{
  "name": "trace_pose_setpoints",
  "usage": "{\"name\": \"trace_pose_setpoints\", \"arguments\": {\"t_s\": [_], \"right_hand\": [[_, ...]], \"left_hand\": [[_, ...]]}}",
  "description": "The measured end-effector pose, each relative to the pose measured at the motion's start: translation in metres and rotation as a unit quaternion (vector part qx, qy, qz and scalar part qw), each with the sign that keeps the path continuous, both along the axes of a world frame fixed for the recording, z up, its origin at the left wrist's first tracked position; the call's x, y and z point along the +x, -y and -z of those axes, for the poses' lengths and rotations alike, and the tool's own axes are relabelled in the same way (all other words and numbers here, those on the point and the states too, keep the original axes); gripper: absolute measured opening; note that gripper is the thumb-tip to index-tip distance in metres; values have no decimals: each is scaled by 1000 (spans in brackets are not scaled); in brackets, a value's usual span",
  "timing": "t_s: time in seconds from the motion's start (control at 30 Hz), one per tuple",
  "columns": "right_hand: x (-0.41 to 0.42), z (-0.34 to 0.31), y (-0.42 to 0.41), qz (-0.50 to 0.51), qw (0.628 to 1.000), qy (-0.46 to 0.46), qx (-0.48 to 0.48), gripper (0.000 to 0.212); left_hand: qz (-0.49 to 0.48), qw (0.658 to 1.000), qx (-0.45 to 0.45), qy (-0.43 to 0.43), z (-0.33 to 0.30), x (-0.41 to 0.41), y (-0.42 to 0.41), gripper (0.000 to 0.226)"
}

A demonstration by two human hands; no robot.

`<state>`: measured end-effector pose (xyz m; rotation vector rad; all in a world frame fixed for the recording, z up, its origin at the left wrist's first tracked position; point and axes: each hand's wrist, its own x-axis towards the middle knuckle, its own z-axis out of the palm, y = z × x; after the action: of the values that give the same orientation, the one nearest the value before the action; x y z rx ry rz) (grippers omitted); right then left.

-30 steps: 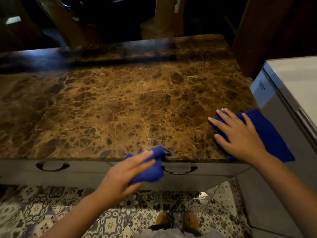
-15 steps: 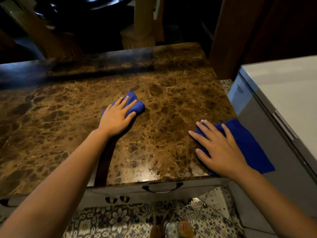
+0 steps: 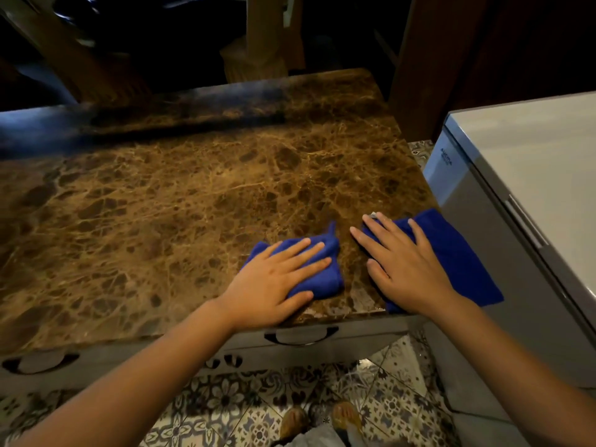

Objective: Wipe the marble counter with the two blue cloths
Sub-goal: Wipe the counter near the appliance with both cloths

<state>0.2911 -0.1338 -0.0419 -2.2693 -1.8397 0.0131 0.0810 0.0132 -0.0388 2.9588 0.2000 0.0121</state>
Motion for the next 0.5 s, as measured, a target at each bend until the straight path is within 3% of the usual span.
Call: {"name": "trace_pose_setpoints", "arguments": {"t_s": [0.4,0.5], "right_hand": [[1,1,0,-12,1000,-4,-5,59],[6,-7,1,-31,990,-133,14,53]], "left_hand": [[126,991,31,-4,3,-43,26,49],[132,991,29,21,6,-54,27,47]]}}
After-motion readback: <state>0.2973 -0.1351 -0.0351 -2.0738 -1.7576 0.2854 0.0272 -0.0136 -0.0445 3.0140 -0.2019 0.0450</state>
